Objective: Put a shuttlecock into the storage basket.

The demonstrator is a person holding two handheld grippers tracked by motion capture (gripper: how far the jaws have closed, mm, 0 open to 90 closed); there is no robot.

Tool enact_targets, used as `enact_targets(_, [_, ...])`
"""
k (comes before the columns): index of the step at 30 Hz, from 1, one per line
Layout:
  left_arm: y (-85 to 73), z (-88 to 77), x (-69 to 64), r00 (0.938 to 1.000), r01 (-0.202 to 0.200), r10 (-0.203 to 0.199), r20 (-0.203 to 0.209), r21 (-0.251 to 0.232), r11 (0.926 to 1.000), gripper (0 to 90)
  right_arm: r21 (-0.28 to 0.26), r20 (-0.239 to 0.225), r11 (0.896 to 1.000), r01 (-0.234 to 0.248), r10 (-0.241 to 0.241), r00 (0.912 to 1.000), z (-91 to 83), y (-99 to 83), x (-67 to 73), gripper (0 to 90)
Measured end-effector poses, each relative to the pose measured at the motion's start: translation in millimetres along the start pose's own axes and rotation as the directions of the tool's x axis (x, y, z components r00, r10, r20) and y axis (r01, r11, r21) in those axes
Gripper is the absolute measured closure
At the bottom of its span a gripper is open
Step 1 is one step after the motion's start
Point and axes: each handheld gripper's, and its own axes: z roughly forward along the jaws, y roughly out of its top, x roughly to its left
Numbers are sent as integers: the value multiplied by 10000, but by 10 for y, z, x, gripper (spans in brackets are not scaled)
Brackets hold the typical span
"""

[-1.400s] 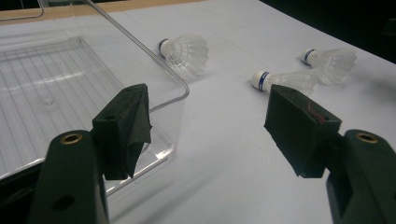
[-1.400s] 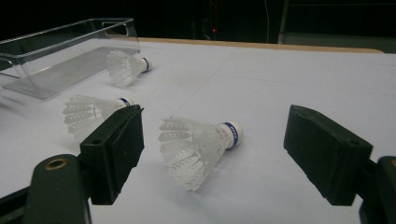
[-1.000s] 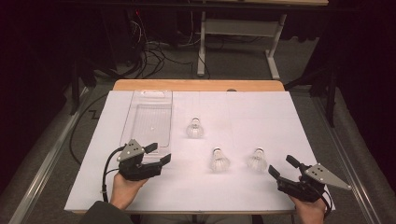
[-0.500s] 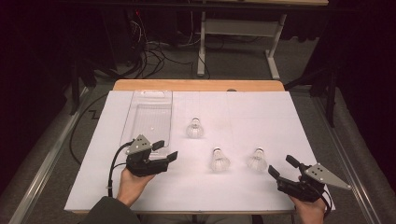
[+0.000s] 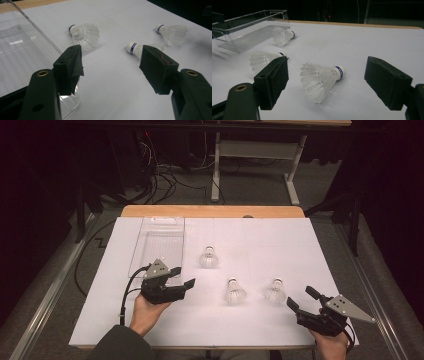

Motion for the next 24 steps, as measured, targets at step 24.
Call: enact_targets(24, [316,193,-44,9996,-145,174,-208,1320,9911,348,80,-293,9999,145,-143,9995,48,7,29,199])
